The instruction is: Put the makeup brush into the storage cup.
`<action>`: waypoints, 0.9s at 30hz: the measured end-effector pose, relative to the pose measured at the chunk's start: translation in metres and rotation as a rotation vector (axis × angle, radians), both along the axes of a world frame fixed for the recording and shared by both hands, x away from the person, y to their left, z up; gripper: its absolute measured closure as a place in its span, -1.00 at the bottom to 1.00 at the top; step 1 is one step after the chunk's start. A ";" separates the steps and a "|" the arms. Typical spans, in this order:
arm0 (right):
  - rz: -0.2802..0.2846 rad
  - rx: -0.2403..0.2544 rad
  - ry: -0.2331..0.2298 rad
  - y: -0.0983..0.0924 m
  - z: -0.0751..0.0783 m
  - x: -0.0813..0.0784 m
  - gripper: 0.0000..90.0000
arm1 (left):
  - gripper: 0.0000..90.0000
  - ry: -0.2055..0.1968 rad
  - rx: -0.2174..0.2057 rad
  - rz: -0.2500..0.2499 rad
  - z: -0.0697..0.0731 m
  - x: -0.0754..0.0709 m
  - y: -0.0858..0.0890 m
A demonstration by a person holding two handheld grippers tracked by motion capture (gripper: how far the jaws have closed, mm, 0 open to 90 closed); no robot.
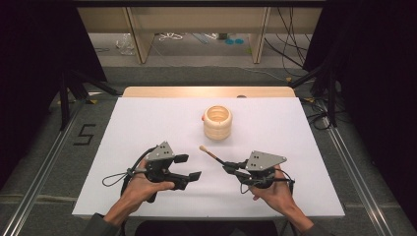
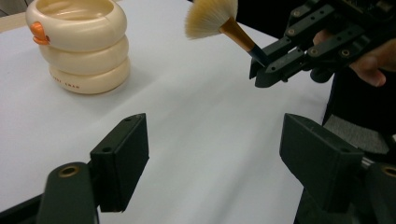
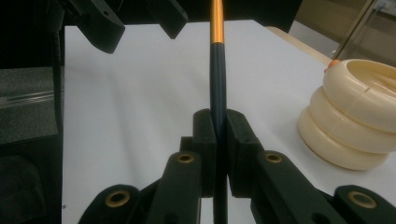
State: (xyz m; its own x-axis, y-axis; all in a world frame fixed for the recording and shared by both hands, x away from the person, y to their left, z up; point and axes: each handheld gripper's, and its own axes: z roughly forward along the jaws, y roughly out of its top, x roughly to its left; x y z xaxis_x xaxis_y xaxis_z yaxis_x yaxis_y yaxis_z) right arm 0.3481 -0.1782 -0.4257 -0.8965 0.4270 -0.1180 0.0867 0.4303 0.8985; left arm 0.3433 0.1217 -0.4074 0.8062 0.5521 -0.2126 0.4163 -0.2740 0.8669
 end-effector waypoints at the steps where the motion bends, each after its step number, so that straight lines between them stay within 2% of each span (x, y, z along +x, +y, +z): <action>1: 0.000 0.000 0.000 0.000 0.000 0.000 0.87 | -0.47 0.000 -0.006 0.001 -0.001 0.000 0.000; 7: 0.000 0.009 0.005 0.001 0.000 0.000 0.87 | -0.46 -0.006 -0.016 0.006 -0.002 -0.002 -0.005; 13: 0.000 0.021 0.001 0.003 -0.001 0.000 0.87 | -0.43 -0.009 -0.081 0.019 -0.003 -0.003 -0.008; 20: 0.007 0.041 0.004 0.008 -0.003 -0.001 0.87 | -0.39 -0.024 -0.120 0.028 -0.004 -0.004 -0.010; 27: 0.006 0.062 0.004 0.012 -0.003 -0.001 0.87 | -0.35 -0.021 -0.153 0.037 -0.003 -0.005 -0.012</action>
